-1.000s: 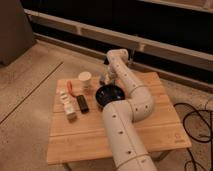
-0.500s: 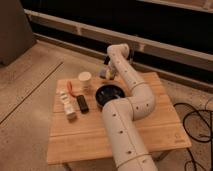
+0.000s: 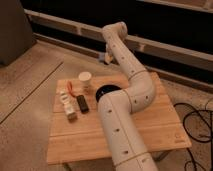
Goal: Place the white sponge in the ceramic bowl
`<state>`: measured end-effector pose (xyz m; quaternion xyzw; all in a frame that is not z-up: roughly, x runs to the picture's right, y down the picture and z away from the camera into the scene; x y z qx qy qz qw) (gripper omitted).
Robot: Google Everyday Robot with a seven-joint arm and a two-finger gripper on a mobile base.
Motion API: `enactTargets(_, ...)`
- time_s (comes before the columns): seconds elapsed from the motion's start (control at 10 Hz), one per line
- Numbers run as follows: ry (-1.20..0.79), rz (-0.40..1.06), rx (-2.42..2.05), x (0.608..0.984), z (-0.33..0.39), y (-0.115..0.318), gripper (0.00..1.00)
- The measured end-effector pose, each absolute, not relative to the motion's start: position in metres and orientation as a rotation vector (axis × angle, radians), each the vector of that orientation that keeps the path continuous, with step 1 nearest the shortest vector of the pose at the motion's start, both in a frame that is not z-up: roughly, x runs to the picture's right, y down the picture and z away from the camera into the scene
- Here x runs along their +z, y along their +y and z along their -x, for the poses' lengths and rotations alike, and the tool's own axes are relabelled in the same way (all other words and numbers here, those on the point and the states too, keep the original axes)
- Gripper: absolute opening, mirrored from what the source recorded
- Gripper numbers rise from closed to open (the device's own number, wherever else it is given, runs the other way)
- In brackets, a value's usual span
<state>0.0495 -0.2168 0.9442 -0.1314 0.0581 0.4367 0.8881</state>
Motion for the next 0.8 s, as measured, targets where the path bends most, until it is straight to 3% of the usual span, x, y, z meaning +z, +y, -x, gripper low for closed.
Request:
enactTargets(0.6,0.058,0.278,0.804,0.887,-0.021,-0.211,0.00)
enactTargets(0.8,-0.008,0.206,0.798,0.849,-0.015,-0.224,0.00)
